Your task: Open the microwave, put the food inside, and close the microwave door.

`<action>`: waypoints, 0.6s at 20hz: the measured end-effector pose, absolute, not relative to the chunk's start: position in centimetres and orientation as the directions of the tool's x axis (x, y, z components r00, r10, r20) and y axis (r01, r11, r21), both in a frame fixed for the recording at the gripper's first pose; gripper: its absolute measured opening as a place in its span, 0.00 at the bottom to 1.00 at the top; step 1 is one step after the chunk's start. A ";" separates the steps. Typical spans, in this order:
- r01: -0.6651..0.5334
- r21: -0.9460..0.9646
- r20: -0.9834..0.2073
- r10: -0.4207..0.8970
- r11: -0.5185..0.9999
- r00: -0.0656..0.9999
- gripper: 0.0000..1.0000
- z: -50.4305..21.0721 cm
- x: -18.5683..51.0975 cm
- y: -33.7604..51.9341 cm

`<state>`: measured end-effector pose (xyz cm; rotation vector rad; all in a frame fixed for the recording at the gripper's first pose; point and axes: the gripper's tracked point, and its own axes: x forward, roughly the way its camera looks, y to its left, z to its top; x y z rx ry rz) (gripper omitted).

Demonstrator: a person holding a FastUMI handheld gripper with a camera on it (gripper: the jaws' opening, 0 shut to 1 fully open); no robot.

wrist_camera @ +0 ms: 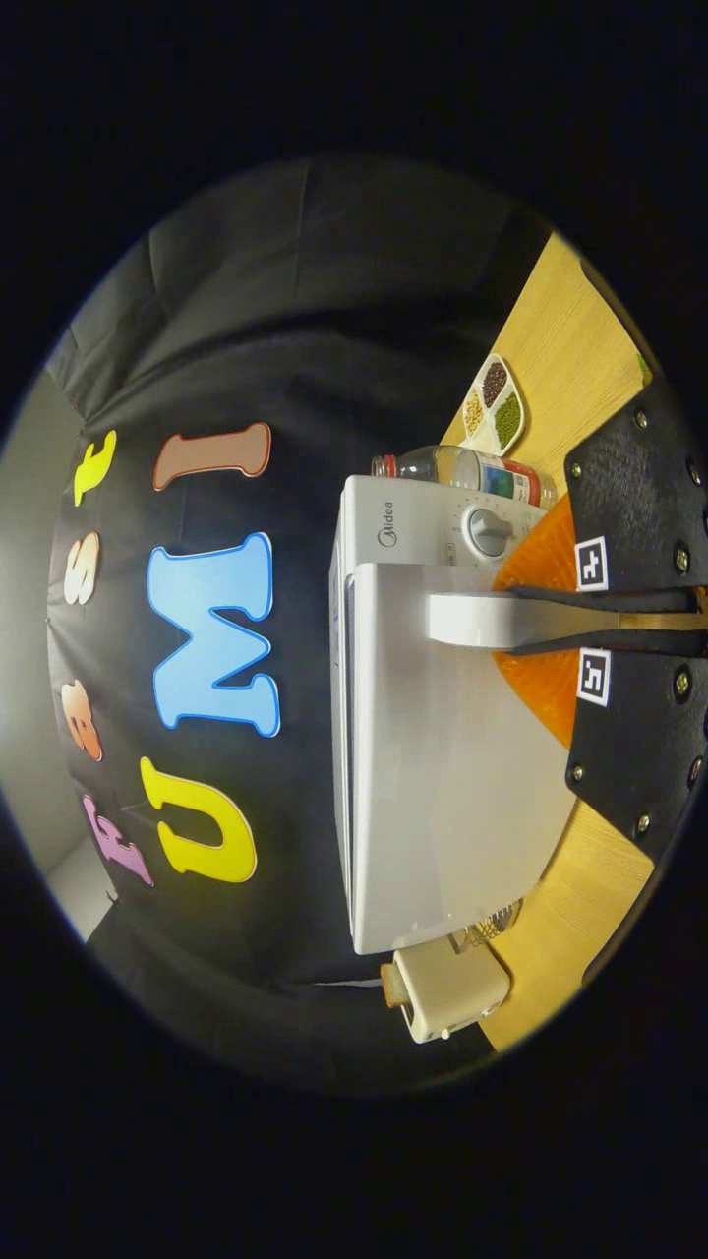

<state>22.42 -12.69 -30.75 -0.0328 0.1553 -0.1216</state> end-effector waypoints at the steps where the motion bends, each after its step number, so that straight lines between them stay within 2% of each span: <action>1: 0.114 -0.045 -0.151 -0.119 0.993 0.981 0.07 -30.6 21.3 -12.1; 12: 0.033 -0.028 -0.093 -0.035 0.999 0.995 0.08 -30.9 9.6 -1.8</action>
